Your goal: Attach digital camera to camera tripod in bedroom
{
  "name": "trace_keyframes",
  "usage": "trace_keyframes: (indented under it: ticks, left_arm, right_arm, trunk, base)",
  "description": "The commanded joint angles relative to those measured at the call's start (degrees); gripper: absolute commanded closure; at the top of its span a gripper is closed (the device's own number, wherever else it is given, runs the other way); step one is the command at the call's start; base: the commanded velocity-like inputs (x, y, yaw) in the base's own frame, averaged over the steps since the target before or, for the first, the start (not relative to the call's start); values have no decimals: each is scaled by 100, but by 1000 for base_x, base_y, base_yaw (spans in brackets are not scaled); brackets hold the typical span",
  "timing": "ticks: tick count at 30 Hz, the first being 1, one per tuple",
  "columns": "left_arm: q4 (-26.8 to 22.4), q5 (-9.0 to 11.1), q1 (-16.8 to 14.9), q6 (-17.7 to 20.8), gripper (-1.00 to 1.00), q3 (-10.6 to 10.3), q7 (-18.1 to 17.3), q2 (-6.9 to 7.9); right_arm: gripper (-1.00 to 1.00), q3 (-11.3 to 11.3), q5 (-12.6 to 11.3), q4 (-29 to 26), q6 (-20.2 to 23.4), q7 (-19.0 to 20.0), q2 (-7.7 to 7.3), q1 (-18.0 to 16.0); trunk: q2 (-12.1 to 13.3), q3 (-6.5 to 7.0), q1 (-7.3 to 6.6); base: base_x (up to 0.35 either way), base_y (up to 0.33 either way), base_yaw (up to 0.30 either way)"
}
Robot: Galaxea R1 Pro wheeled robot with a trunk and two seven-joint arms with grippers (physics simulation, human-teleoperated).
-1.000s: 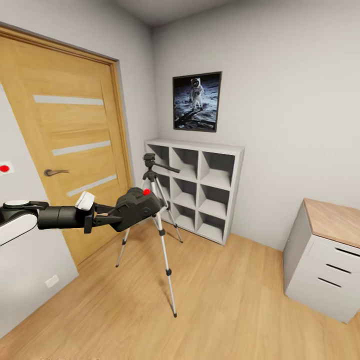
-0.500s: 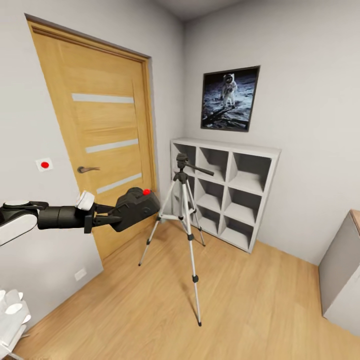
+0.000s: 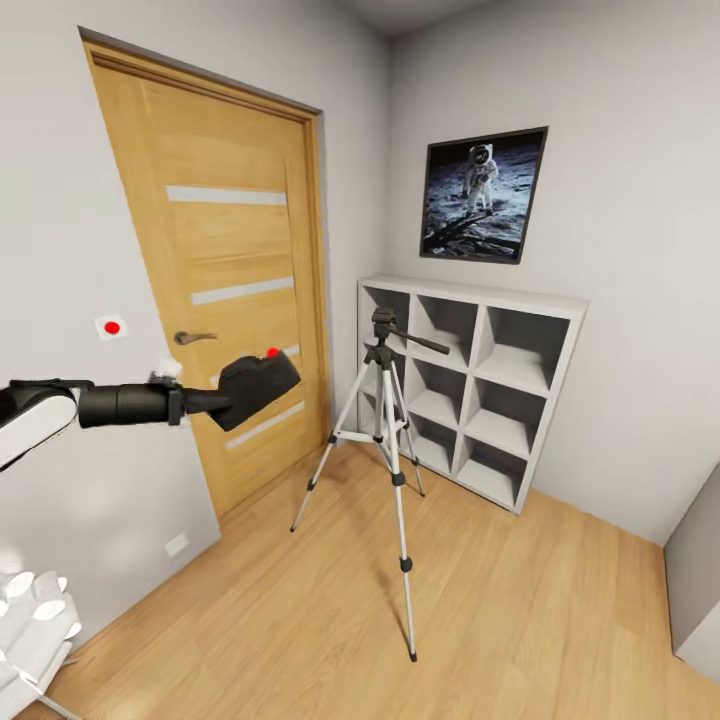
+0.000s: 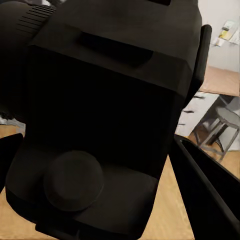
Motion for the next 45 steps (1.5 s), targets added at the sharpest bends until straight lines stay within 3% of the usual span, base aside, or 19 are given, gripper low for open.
trace_keyframes:
  ticks: [1,6,9,12,18,21,29,33,34,35,41,42,45]
  left_arm:
    - [117,77,-18,202,100,114,-1,-71]
    - [533,44,-58,1006,100,937,-4,-511]
    - [605,2,-161,1462,100,1213,30,-678]
    - [647,-204,-452,2027,100,1409,345,-906]
    - [667,-566,-911,2568,100,1473,1140,-1310]
    - [726,-644,-1122,2872,100,1483,1380,-1458]
    - [1246,-701,-1688,2887,100,1536,1649,-1753]
    - [1526,-713,-2013,2887,100,1544,1690,-2084]
    - [1603,-723,-2247,2887,100,1546,1715,-2357]
    - [1619,-731,-2321,2887,100,1548,1729,-2431]
    - [1679,-917,-2796,2887,100,1553,2189,-2697]
    - [1692,-954,-2970,2887,100,1558,2352,-2834]
    - [1677,-963,-3055,2887,100,1562,2405,-2898]
  right_arm:
    - [-100,-29,-27,25,-53,11,-1,-11]
    - [-100,-29,-28,25,-53,11,-1,-10]
    - [-100,-29,-28,25,-53,11,-1,-10]
    - [-100,-29,-26,25,-53,11,-1,-10]
    - [-100,-29,-27,25,-53,11,-1,-10]
    - [-100,-29,-26,24,-53,11,-1,-10]
    - [-100,-29,-28,24,-53,11,-1,-10]
    - [-100,-29,-28,25,-53,11,-1,-10]
    - [-100,-29,-26,25,-53,11,-1,-10]
    - [-100,-29,-26,25,-53,11,-1,-10]
    - [-100,-29,-25,25,-53,11,-1,-10]
    - [-100,-29,-26,25,-53,11,-1,-10]
    - [-100,-29,-26,25,-53,11,-1,-10]
  trunk:
    - [-17,-14,3]
    - [-17,-14,3]
    - [-17,-14,3]
    - [-17,-14,3]
    - [-17,-14,3]
    - [-17,-14,3]
    - [-17,-14,3]
    - [-17,-14,3]
    - [-17,-14,3]
    - [-17,-14,3]
    - [-17,-14,3]
    - [-17,-14,3]
    - [-17,-14,3]
  base:
    - [1,1,4]
    - [0,0,2]
    - [0,0,0]
    - [0,0,0]
    - [0,0,0]
    - [0,0,0]
    - [0,0,0]
    - [0,0,0]
    - [0,0,0]
    - [0,0,0]
    - [0,0,0]
    - [0,0,0]
    - [0,0,0]
